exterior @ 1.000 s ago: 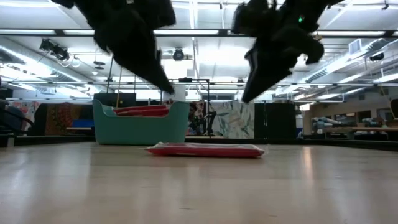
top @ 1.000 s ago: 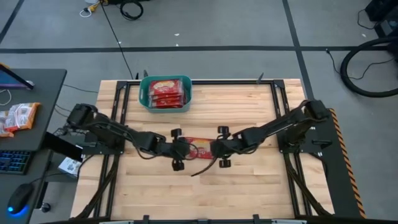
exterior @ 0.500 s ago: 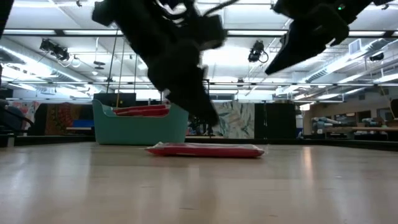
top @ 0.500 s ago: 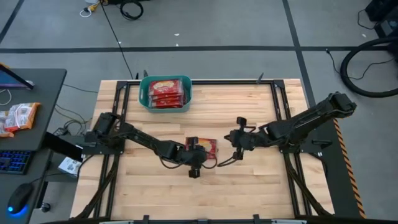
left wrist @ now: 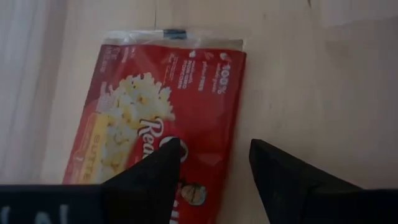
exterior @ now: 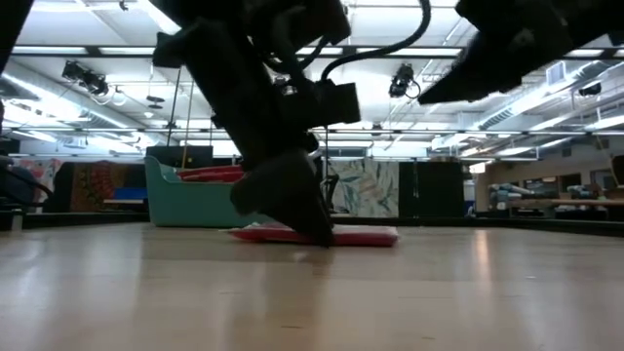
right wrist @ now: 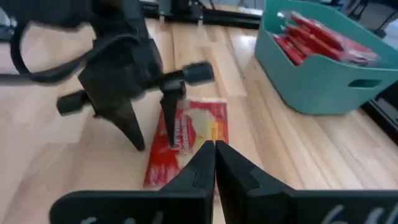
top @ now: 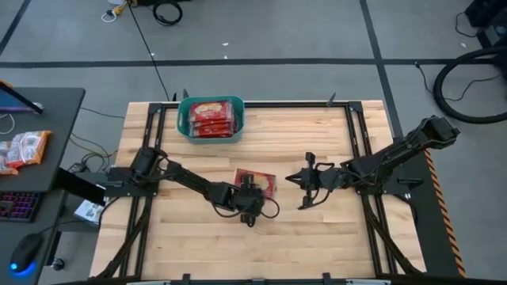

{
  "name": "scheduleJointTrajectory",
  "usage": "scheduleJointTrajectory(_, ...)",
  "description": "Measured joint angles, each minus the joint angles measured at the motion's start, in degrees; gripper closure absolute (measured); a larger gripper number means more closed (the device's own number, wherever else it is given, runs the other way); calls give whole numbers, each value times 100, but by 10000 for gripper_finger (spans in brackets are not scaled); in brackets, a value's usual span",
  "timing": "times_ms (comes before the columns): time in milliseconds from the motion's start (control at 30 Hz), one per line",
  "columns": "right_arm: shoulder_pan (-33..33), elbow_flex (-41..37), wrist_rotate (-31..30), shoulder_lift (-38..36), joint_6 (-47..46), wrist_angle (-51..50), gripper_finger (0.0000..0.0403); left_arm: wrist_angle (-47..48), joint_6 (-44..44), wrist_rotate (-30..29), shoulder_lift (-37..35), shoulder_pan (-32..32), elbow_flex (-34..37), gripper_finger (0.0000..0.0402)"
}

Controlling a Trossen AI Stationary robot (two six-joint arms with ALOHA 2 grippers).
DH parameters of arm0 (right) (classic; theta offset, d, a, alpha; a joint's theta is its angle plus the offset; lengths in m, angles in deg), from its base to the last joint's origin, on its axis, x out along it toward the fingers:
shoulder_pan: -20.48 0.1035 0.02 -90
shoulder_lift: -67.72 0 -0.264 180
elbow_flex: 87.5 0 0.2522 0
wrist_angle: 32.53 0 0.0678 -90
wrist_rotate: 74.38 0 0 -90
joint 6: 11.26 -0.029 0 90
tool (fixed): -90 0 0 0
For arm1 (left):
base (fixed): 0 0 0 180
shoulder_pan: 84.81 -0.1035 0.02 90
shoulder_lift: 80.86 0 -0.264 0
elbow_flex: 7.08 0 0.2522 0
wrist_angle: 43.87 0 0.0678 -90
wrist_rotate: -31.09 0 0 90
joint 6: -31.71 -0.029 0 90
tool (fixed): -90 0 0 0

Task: Sort popcorn bags into baskets
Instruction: Put the red popcorn bag into the green bin

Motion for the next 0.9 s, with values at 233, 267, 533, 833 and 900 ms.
scheduleJointTrajectory(233,69,-257,68,148,0,385,385,70,-84,53,130,-8,11,266)
scheduleJointTrajectory(267,65,-251,131,171,-11,393,385,155,-79,51,106,-12,-5,282)
scheduleJointTrajectory(533,103,-245,231,99,1,386,385,492,31,233,-140,-30,14,392)
scheduleJointTrajectory(833,172,-245,204,40,-14,285,385,953,121,157,-717,-30,31,398)
scheduleJointTrajectory(900,174,-247,184,38,-20,279,385,1132,181,94,-879,-30,31,399)
